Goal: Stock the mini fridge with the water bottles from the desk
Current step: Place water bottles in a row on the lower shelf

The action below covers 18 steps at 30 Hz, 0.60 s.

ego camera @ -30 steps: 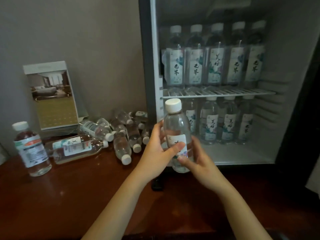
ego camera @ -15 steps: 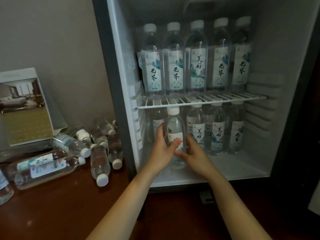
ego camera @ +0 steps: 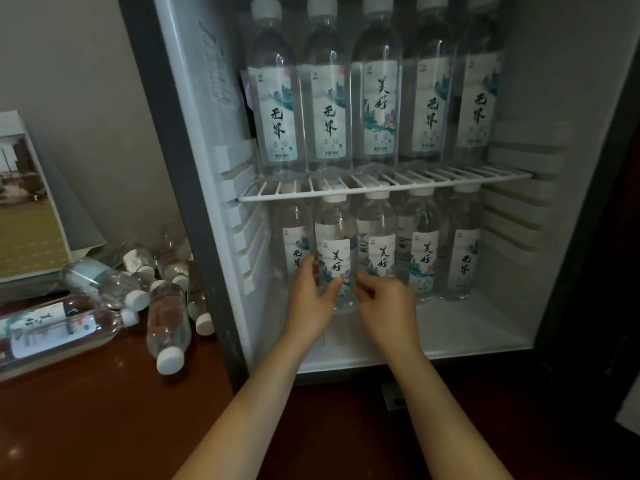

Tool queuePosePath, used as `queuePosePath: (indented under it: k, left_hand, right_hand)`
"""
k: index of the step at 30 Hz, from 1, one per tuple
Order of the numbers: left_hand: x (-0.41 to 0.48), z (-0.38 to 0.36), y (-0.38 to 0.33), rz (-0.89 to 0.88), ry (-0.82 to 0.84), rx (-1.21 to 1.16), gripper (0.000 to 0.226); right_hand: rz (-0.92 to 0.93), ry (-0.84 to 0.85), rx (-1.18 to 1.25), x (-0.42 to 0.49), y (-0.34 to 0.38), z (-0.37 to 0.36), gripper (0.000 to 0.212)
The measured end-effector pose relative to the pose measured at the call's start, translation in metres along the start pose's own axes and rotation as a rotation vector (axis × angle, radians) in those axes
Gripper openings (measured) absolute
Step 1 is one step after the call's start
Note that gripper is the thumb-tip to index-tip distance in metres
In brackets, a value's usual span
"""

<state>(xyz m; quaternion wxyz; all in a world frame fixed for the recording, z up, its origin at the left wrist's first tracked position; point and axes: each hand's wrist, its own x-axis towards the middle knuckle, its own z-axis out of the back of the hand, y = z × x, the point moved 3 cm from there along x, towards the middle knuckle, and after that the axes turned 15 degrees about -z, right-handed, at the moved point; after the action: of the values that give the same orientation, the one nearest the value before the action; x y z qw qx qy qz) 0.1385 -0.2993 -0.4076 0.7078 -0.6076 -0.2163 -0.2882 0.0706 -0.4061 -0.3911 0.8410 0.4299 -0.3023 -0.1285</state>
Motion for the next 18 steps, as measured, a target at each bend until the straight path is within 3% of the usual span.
queuePosePath:
  k: [12,15,18]
  left_hand:
    - [-0.019,0.019,-0.027,0.01,0.047,0.087,0.04]
    - [-0.045,0.05,-0.064,-0.112,-0.031,0.052,0.017]
    - [-0.073,0.092,-0.095,-0.269,-0.197,0.072,0.018]
  right_hand:
    - [-0.007,-0.036,0.08,-0.01,0.008,0.004,0.019]
    - [-0.015,0.067,0.177,-0.021,0.021,-0.001,0.016]
    - [0.014,0.242,0.294,-0.042,0.048,-0.009,0.021]
